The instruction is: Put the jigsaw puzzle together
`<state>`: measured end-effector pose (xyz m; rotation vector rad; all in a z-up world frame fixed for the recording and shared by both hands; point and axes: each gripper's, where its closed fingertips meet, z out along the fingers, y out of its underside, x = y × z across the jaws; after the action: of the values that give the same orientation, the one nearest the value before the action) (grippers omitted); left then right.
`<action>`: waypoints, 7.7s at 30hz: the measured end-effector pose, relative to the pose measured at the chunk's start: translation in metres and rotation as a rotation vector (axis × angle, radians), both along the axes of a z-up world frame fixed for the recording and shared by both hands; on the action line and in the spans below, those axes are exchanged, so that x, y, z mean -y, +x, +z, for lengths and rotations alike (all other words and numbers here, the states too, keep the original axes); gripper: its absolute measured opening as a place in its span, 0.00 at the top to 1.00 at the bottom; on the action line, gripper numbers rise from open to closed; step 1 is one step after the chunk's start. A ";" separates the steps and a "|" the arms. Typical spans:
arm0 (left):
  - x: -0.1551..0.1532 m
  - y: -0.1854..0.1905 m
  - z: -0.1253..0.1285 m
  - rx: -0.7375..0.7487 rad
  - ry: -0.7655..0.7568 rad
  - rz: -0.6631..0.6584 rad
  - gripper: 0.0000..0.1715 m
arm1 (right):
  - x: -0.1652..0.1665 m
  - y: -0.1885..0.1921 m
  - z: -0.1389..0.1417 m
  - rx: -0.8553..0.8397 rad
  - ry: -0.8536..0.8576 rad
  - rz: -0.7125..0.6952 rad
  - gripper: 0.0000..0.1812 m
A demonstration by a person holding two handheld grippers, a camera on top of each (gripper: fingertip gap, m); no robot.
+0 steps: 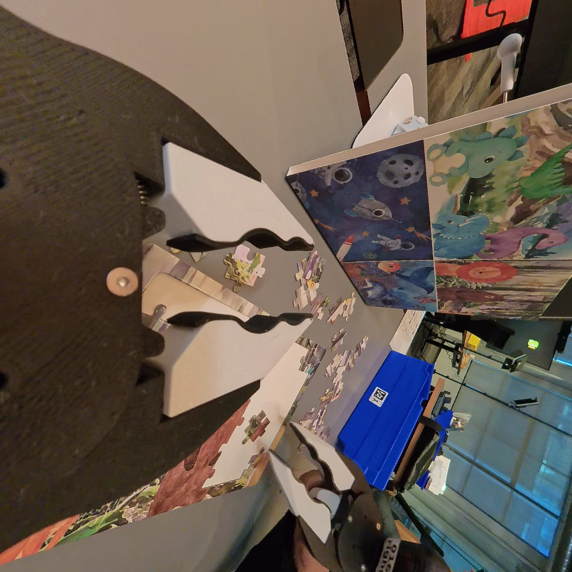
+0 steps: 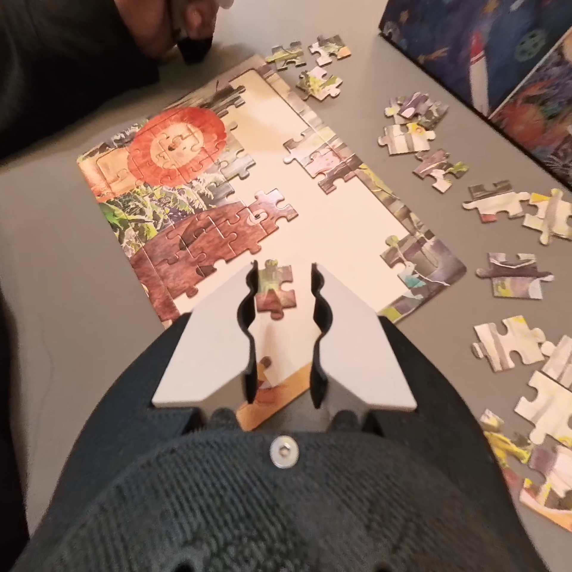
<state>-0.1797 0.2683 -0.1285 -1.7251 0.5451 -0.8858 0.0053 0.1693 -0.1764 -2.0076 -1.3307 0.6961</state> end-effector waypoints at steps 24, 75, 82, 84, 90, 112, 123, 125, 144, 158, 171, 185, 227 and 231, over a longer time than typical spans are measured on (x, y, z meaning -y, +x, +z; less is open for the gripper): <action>0.000 0.001 0.000 -0.001 -0.002 -0.002 0.78 | 0.022 0.013 -0.033 0.120 -0.054 0.023 0.77; 0.000 0.002 -0.001 -0.008 -0.002 -0.004 0.78 | 0.097 0.002 -0.007 -0.064 -0.417 0.364 0.75; 0.000 0.002 -0.001 -0.007 -0.001 -0.003 0.78 | 0.050 -0.008 -0.010 -0.035 -0.174 0.278 0.65; 0.000 0.001 -0.001 -0.006 0.000 -0.002 0.78 | 0.046 -0.010 -0.014 -0.006 -0.144 0.284 0.64; 0.001 0.002 -0.001 -0.008 0.000 -0.003 0.78 | 0.042 -0.007 -0.027 0.057 -0.152 0.288 0.66; 0.000 0.002 -0.001 -0.009 -0.002 -0.005 0.78 | 0.054 0.005 -0.016 0.083 -0.049 0.327 0.74; 0.000 0.002 -0.001 -0.010 0.000 -0.004 0.78 | 0.049 -0.007 -0.035 0.208 0.048 0.489 0.81; 0.000 0.002 -0.001 -0.008 0.000 -0.003 0.78 | 0.051 -0.008 -0.036 0.208 0.029 0.500 0.84; 0.000 0.002 -0.001 -0.007 -0.002 -0.004 0.78 | 0.052 0.003 -0.035 0.214 -0.082 0.314 0.85; 0.001 0.002 -0.001 -0.005 -0.002 -0.006 0.78 | 0.049 0.009 -0.037 0.252 0.009 0.374 0.86; 0.001 0.003 -0.001 -0.006 -0.004 -0.007 0.78 | 0.044 0.005 -0.037 0.246 -0.027 0.244 0.89; 0.001 0.003 -0.001 -0.008 -0.002 -0.007 0.78 | 0.044 -0.006 -0.031 0.192 -0.020 0.165 0.94; 0.001 0.003 -0.001 -0.007 -0.003 -0.008 0.78 | 0.047 -0.014 -0.032 0.220 0.049 0.244 0.90; 0.001 0.003 -0.001 -0.007 -0.003 -0.008 0.78 | 0.049 -0.015 -0.033 0.239 0.063 0.266 0.95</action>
<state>-0.1771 0.2672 -0.1296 -1.7306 0.5557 -0.8871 -0.0093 0.1206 -0.2092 -1.9294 -1.7608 0.5332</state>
